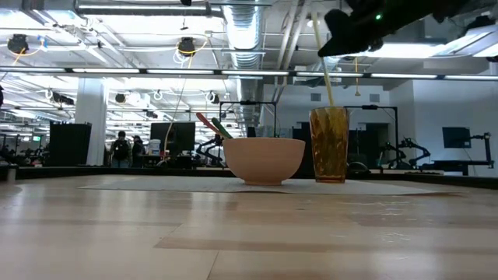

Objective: Pick & Place Utensil
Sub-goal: Put the yellow straw into the brown cup, then return to Home Position

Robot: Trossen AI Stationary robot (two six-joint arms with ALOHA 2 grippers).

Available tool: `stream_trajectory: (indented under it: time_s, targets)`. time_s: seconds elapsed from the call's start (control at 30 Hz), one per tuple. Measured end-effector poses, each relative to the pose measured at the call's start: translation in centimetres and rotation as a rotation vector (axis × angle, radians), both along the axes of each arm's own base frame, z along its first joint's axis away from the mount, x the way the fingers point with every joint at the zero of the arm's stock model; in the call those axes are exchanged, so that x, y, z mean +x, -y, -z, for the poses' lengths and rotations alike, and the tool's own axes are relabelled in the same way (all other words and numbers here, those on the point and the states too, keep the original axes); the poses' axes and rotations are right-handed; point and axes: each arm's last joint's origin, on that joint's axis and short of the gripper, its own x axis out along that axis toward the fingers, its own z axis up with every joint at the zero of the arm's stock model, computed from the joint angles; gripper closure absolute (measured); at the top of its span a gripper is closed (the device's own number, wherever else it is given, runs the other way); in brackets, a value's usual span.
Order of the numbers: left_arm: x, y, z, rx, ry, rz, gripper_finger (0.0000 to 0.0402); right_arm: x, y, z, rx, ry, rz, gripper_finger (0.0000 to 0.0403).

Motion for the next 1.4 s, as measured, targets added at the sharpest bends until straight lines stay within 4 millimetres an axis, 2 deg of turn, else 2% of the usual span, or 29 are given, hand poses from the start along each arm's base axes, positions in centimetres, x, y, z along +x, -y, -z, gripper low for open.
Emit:
stream_trajectory:
  time_s: [0.17,0.5,0.83,0.93,1.03,1.23,1.4]
  targets:
    - [0.0,0.0,0.0,0.000,0.000,0.000,0.0207,0.9,0.5,0.6,-0.004,-0.019,0.021,0.0383]
    - [0.0,0.0,0.0,-0.026,0.004,0.001,0.0207,0.9,0.9,0.5,-0.013,-0.016,0.045,0.0291]
    - [-0.3,-0.1,-0.2,-0.011,0.002,-0.025,0.0207,-1.2,-0.5,-2.7,-0.187,0.065,0.000,0.0244]
    - [-1.7,-0.5,-1.1,-0.011,0.014,-0.107,0.0207,-2.3,-1.2,-4.0,-0.202,0.116,-0.032,0.0241]
    - [-4.0,-1.0,-2.0,-0.010,-0.001,-0.200,0.0207,-3.5,-2.0,-4.8,-0.204,0.112,-0.080,0.0244]
    - [-9.3,-1.6,-3.2,-0.062,-0.033,-0.225,0.0207,-5.6,-3.4,-4.5,-0.245,-0.042,-0.199,0.0257]
    - [-13.4,-2.0,-3.7,-0.126,-0.010,-0.225,0.0207,-7.5,-3.9,-4.5,-0.228,-0.027,-0.261,0.0271]
